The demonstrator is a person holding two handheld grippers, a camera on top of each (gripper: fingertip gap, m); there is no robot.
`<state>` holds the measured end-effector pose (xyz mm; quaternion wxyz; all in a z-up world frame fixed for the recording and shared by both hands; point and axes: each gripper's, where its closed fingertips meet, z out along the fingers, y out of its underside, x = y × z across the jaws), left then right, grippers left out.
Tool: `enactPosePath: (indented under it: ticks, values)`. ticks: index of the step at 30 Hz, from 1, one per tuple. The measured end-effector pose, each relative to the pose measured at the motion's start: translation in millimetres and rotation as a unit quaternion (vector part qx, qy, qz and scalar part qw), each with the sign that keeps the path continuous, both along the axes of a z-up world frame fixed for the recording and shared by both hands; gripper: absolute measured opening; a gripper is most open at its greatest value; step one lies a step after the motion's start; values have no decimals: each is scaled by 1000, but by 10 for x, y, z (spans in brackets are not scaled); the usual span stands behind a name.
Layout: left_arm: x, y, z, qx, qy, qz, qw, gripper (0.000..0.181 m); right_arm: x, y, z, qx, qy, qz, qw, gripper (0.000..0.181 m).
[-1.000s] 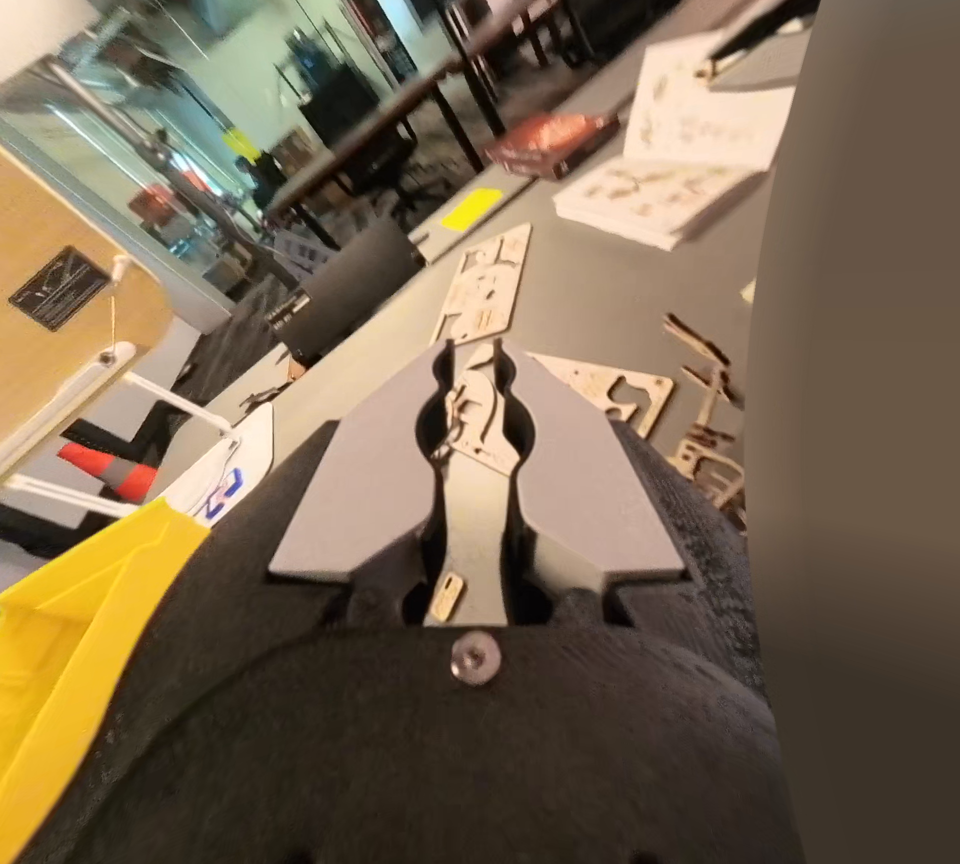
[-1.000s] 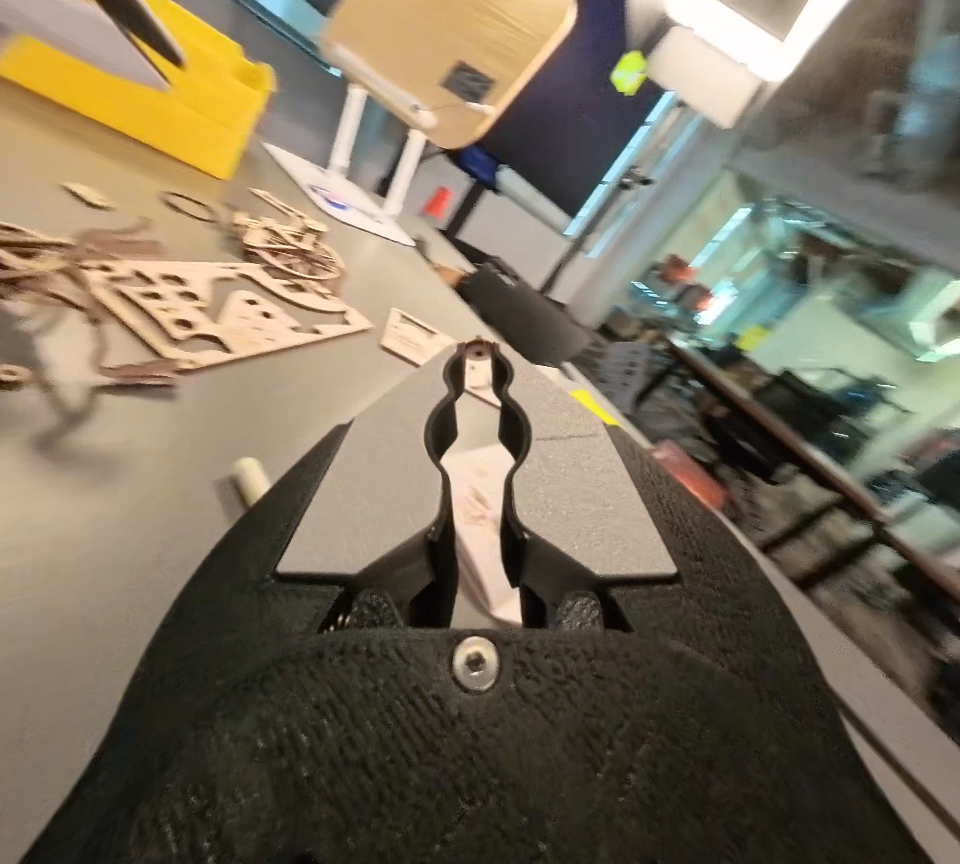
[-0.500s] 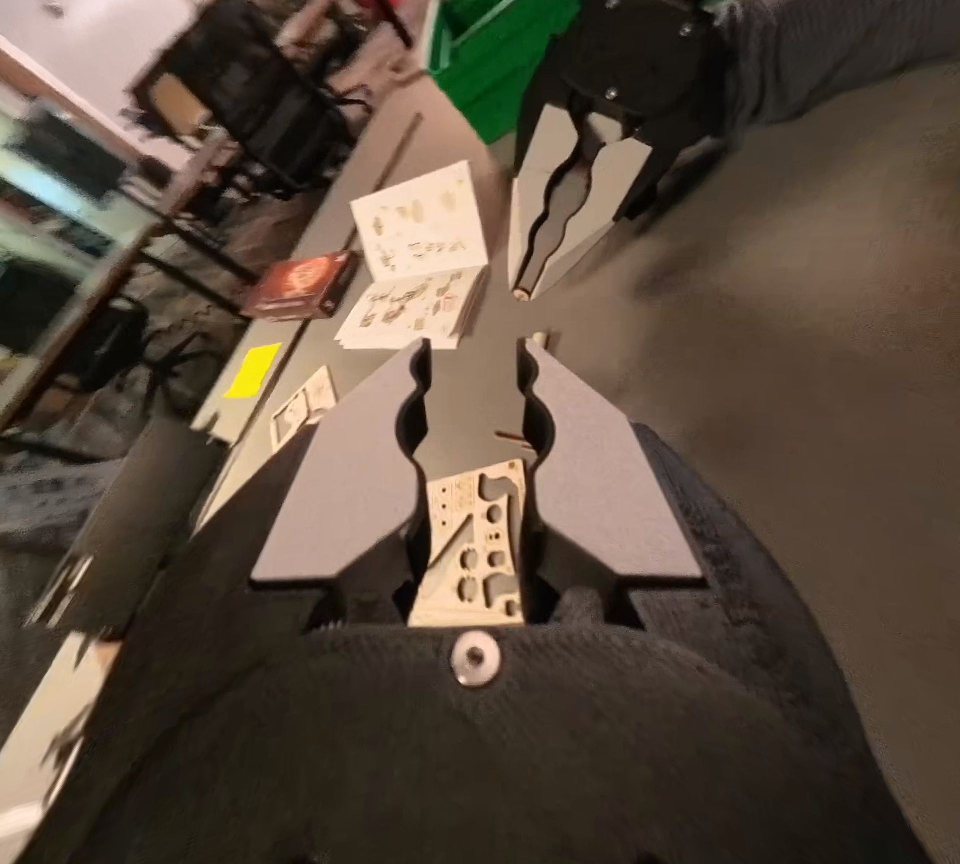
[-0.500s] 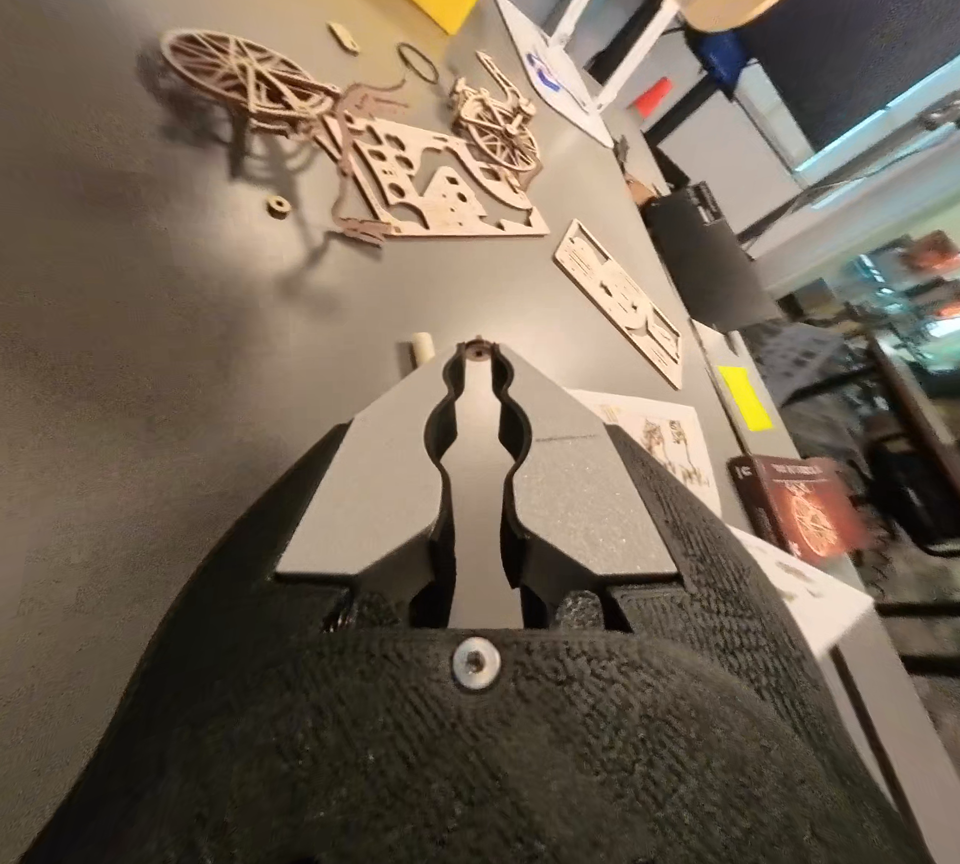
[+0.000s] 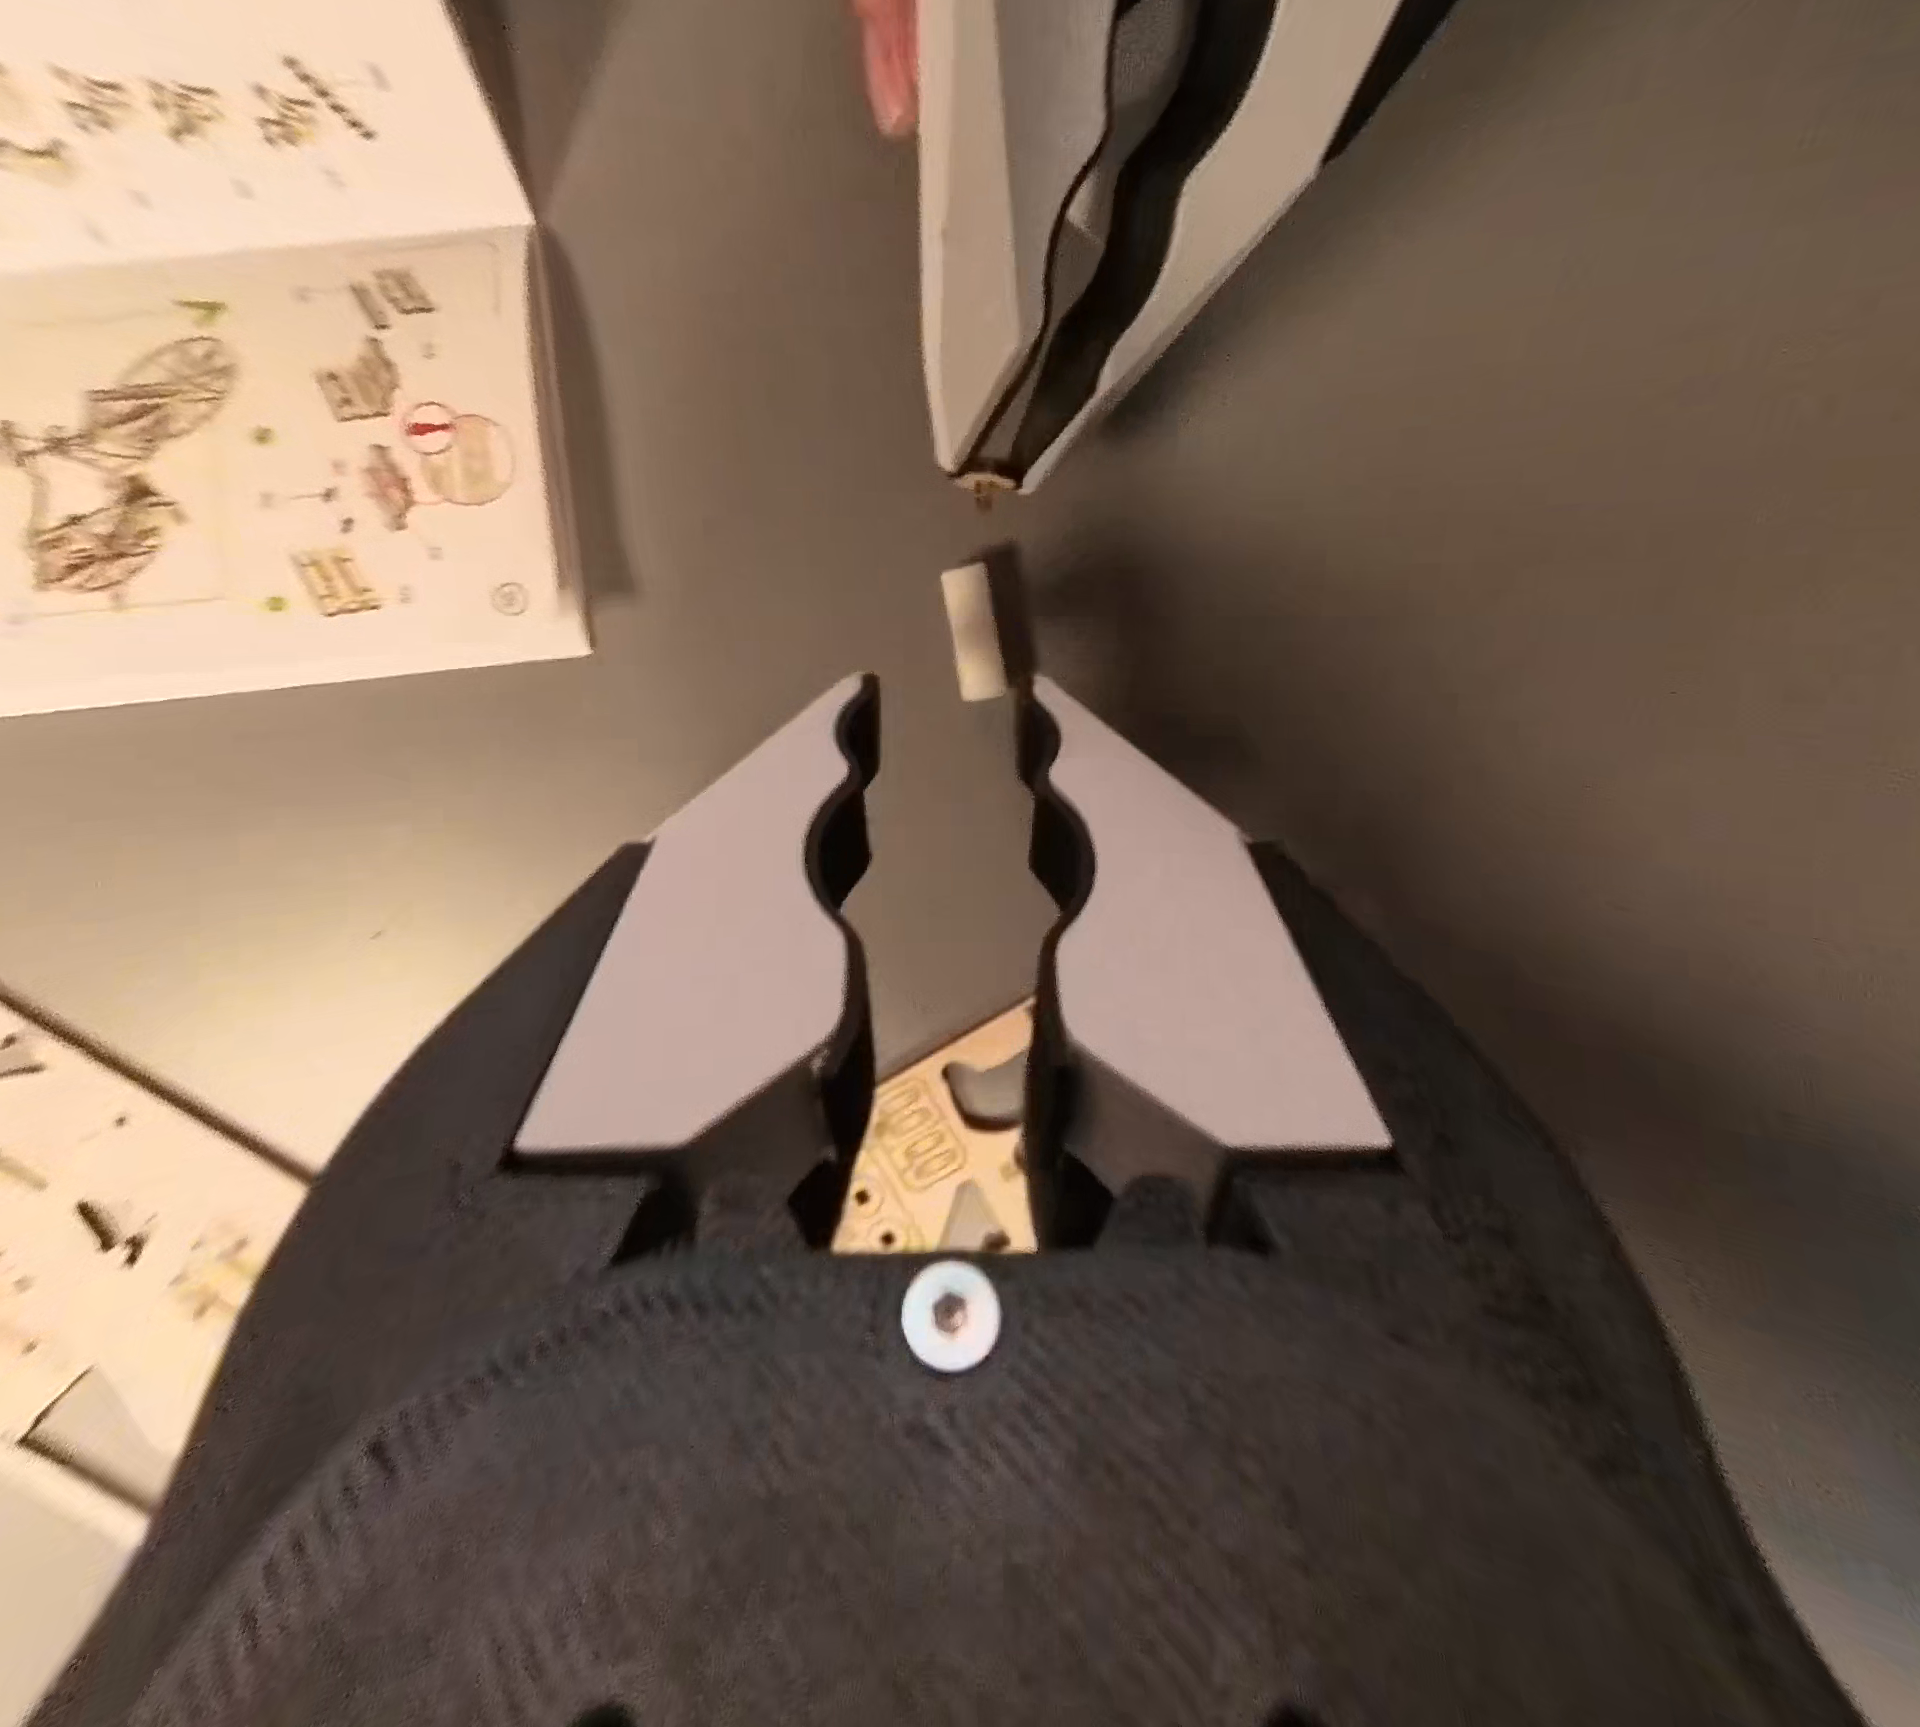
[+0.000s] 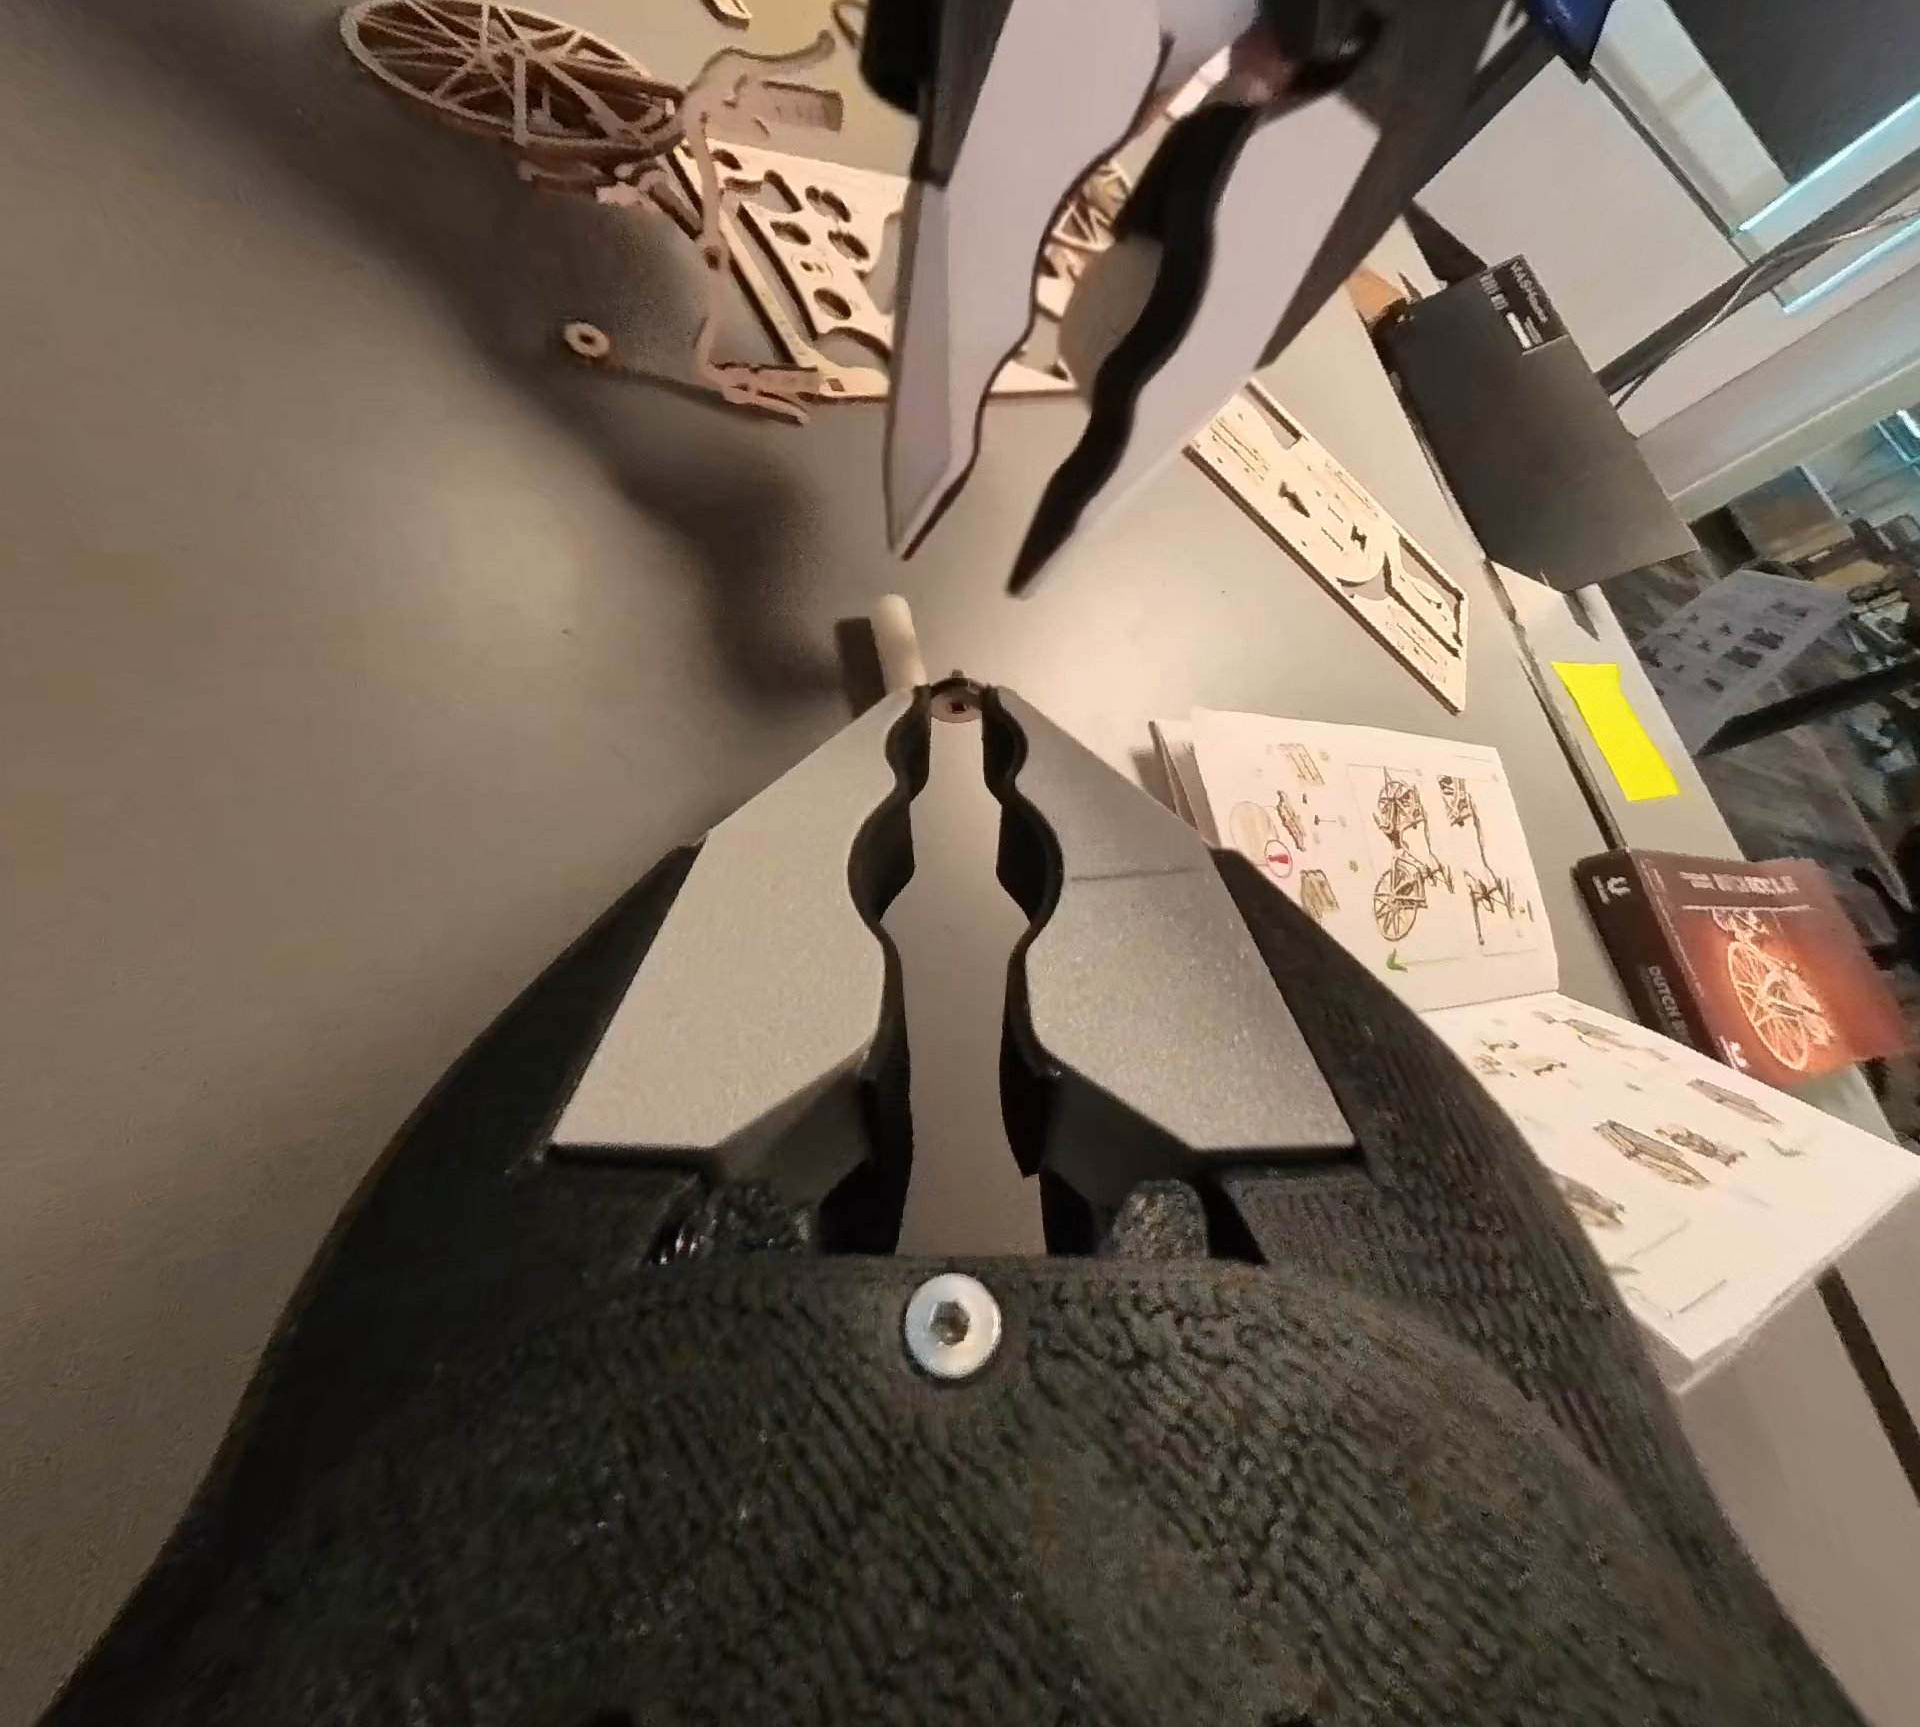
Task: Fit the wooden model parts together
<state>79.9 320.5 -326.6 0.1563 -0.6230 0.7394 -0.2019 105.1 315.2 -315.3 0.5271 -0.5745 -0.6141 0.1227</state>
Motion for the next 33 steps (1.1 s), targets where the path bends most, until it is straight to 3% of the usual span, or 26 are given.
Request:
enactPosePath:
  ticks: [9, 13, 15, 19, 23, 28, 33]
  values:
    - [76, -88, -195, -8, 21, -6, 1000, 19, 63, 17, 48, -18, 19, -7, 1000, 7]
    - [74, -61, -208, 22, 36, -3, 999, 9, 73, 25, 55, -28, 23, -17, 999, 7]
    - [94, 66, -188, 57, 26, 31, 998, 9, 89, 108, 104, -25, 36, -51, 998, 7]
    - [274, 262, 198, 59, -107, 148, 981, 9, 140, 301, 454, 20, 109, -145, 983, 7]
    - [393, 221, 702, 51, -248, 179, 951, 9, 170, 284, 771, 54, 159, -178, 970, 7]
    - [413, 228, 950, 85, -305, 201, 927, 9, 273, 291, 901, 73, 171, -205, 961, 7]
    - [465, 189, 1019, 89, -320, 200, 922, 9, 287, 266, 961, 86, 176, -206, 959, 7]
